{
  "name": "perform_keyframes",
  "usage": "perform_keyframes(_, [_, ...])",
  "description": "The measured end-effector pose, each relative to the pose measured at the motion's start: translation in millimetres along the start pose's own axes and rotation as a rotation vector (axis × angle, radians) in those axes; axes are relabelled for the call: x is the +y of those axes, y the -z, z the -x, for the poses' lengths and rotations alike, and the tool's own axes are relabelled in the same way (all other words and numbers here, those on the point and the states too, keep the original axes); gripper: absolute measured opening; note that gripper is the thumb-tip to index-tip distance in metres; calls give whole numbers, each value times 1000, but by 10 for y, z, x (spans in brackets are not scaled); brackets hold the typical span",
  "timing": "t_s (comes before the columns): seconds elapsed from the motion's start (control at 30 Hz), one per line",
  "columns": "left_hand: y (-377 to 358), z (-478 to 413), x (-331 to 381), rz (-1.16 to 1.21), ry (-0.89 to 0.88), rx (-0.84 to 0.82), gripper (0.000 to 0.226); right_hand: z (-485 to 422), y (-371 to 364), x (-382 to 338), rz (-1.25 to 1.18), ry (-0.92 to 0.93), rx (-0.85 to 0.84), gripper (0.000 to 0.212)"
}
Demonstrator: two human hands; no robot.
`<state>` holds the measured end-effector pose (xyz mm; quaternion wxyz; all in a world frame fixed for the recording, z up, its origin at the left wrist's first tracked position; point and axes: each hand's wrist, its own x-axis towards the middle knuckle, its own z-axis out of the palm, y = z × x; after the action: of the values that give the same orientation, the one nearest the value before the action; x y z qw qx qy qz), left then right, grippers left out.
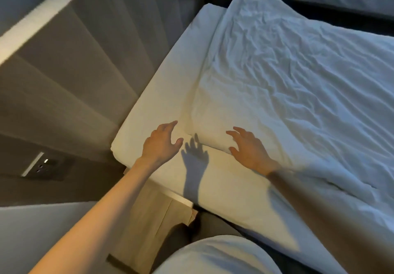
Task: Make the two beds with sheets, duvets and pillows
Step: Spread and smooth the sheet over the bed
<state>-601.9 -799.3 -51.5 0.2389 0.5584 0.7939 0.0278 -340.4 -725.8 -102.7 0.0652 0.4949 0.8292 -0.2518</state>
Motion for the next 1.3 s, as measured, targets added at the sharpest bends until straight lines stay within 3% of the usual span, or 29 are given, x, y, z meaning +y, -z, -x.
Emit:
perform_keyframes(0.13, [-41,-573,-191,60,0,-87,64,-337,-80,-39,-64,-128,-63,57])
perform_keyframes(0.33, [-459,-1281,-289,181,-12,-243,87,-688,-360,-54,-145,-204,51,71])
perform_keyframes(0.5, [-1011,-1798,-458,303,-25,-380,119,-1064,-733,20,7,-343,-59,91])
perform_keyframes(0.57, [-1215,-1952,-550,343,-19,-402,129,-1171,-891,97,102,-332,13,96])
perform_keyframes(0.63, [-1405,-2078,-630,378,-30,-439,136,-1255,-1036,155,138,-301,94,86])
perform_keyframes(0.67, [-1469,-2132,-642,396,-43,-448,138,-1288,-1107,189,152,-275,139,70])
perform_keyframes(0.73, [-1546,-2233,-613,478,-52,-447,130,-1333,-1154,240,222,-234,221,32])
perform_keyframes(0.77, [-1554,-2264,-565,530,-30,-439,121,-1357,-1129,260,261,-225,247,25])
perform_keyframes(0.9, [-1426,-2352,-268,610,88,-446,93,-1352,-824,280,260,-228,368,23])
perform_keyframes(1.0, [-1131,-2509,57,664,77,-384,59,-1468,-247,347,79,-301,611,5])
perform_keyframes(1.07, [-802,-2687,374,812,17,-272,48,-1653,273,481,-153,-422,781,11])
perform_keyframes(1.17, [-346,-2984,858,1000,-129,-201,50,-1955,779,851,-408,-656,981,28])
perform_keyframes(1.23, [-272,-3109,1035,909,-227,-202,57,-2157,837,1013,-454,-702,938,31])
perform_keyframes(1.3, [-433,-3194,1015,703,-276,-179,65,-2306,643,1089,-455,-651,652,45])
